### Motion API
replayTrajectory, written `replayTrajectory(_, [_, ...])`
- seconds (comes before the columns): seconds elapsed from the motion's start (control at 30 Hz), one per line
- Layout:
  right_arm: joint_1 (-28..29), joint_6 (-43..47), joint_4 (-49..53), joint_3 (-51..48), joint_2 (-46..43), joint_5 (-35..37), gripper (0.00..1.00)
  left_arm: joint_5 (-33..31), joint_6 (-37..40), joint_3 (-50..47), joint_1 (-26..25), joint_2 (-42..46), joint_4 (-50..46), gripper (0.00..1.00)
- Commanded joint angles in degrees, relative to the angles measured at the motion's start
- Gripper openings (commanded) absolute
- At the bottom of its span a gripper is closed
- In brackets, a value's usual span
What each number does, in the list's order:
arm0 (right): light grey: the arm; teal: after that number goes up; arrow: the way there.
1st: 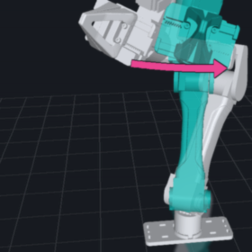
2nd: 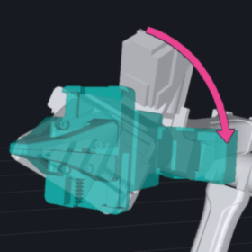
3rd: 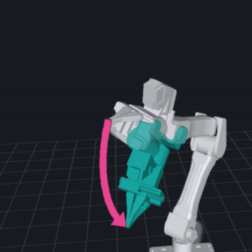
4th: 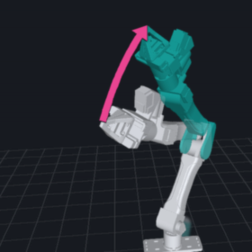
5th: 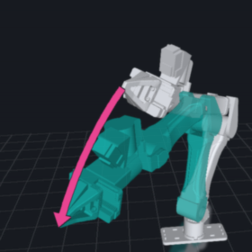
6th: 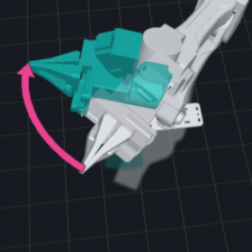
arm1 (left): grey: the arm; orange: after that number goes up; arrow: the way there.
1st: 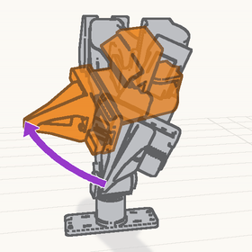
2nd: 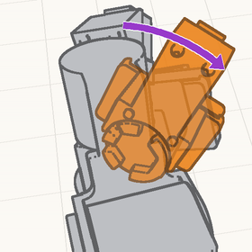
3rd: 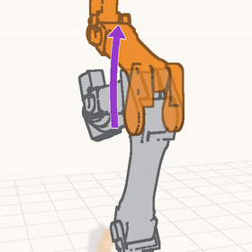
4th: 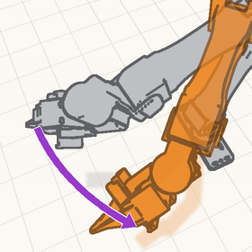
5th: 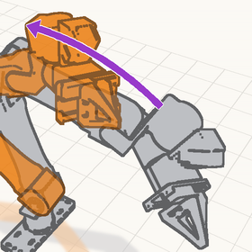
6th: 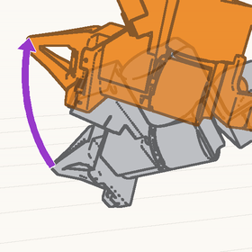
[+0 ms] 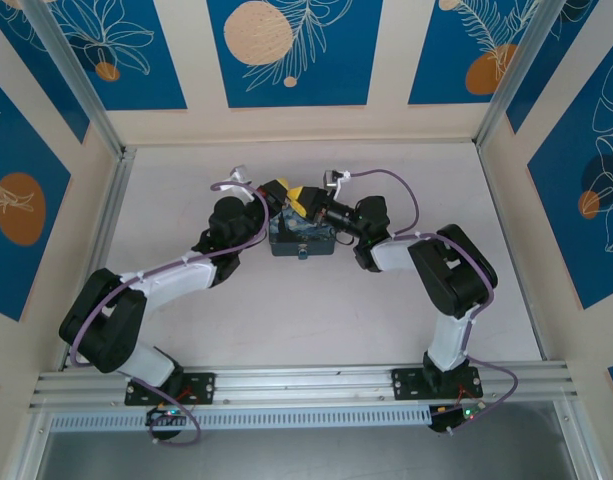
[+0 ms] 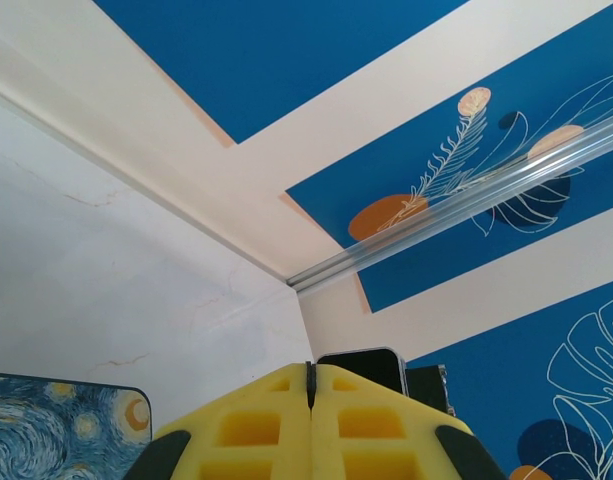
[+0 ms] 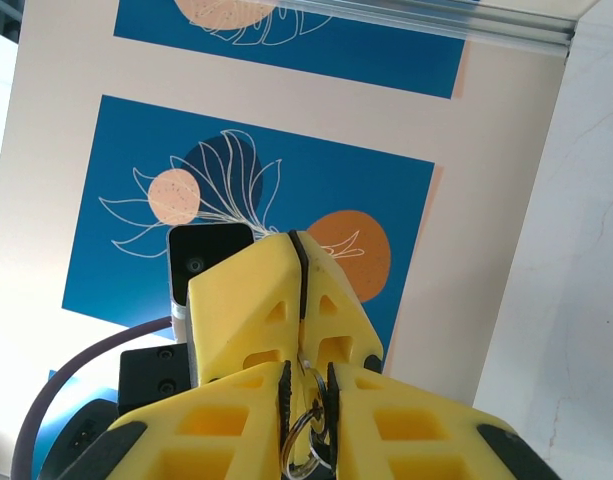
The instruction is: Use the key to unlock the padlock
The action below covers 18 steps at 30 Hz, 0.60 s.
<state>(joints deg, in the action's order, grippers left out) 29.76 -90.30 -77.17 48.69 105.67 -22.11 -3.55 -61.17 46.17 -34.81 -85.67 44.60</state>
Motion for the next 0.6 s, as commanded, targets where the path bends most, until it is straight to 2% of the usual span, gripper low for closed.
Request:
replayTrajectory(0.0, [0.56, -0.16, -2.87, -0.01, 0.68, -0.05, 0.21, -1.36, 0.17, 0.23, -0.53, -0.43, 1.37, 0.00])
replayTrajectory(0.23, [0.64, -0.40, -2.97, 0.05, 1.13, -0.02, 0.20, -1.44, 0.20, 0.16, -0.55, -0.46, 1.26, 0.00])
replayTrajectory(0.37, [0.56, -0.58, -2.92, -0.16, 1.21, 0.04, 0.13, -1.58, 0.31, 0.15, -0.57, -0.33, 1.10, 0.00])
replayTrajectory(0.5, [0.34, -0.66, -2.90, -0.21, 1.13, -0.04, 0.00, -1.68, 0.18, -0.05, -0.54, -0.29, 1.10, 0.00])
replayTrajectory(0.57, [0.13, -0.75, -2.97, -0.53, 0.87, 0.11, 0.00, -1.65, 0.23, -0.20, -0.59, -0.11, 0.89, 0.00])
